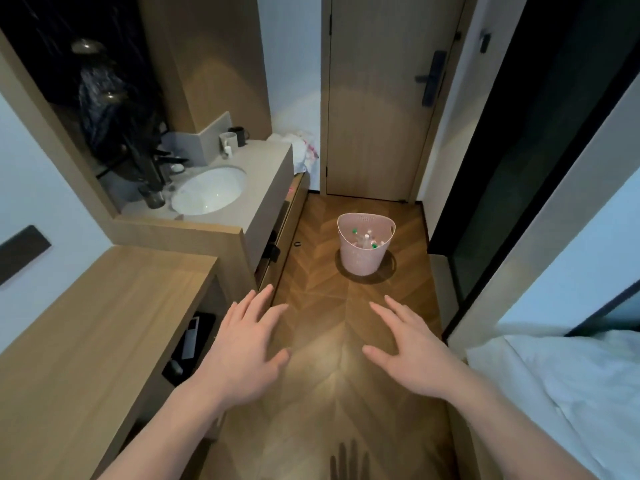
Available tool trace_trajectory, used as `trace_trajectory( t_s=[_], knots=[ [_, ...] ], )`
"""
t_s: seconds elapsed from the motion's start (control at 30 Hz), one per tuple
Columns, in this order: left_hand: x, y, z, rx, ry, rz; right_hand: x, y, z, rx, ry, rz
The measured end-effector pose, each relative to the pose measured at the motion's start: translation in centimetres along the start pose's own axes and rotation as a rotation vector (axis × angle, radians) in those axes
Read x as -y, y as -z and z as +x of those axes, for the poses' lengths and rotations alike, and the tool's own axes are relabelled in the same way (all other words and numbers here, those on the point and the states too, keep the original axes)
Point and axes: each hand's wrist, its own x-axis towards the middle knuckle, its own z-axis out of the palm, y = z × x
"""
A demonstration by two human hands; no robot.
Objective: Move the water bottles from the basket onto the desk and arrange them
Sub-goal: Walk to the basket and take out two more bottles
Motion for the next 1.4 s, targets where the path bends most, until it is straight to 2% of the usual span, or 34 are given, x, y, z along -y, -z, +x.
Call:
trace_trajectory(
  t_s=[0.2, 0.5, 0.7, 0.87, 1.1, 1.2, 1.4],
  knots=[
    [3.2, 0.2, 10.3, -0.012, 0.015, 0.001, -0.8, 2.8, 10.0, 0.011, 0.002, -0.035],
    [6.9, 0.7, 27.5, 0.072, -0.083, -0.001, -2.7, 6.4, 22.9, -0.041, -0.168, -0.059],
    [6.7, 1.2, 37.1, 0.146, -0.176, 0.038, -4.9, 9.0, 28.7, -0.040, -0.323, -0.018],
    [5.3, 1.1, 45.3, 0.160, -0.219, 0.040, -7.8, 11.6, 35.1, -0.078, -0.327, 0.000],
    [2.8, -1.1, 58.0, 0.208, -0.131, 0.072, -14.8, 15.0, 45.4, 0.019, -0.359, 0.047],
    [1.8, -1.4, 62.8, 0.231, -0.076, 0.096, -17.3, 17.4, 49.7, 0.088, -0.339, 0.045],
    [0.2, -2.1, 70.0, 0.246, -0.024, 0.051, -20.6, 22.1, 58.0, 0.120, -0.284, 0.042]
  ],
)
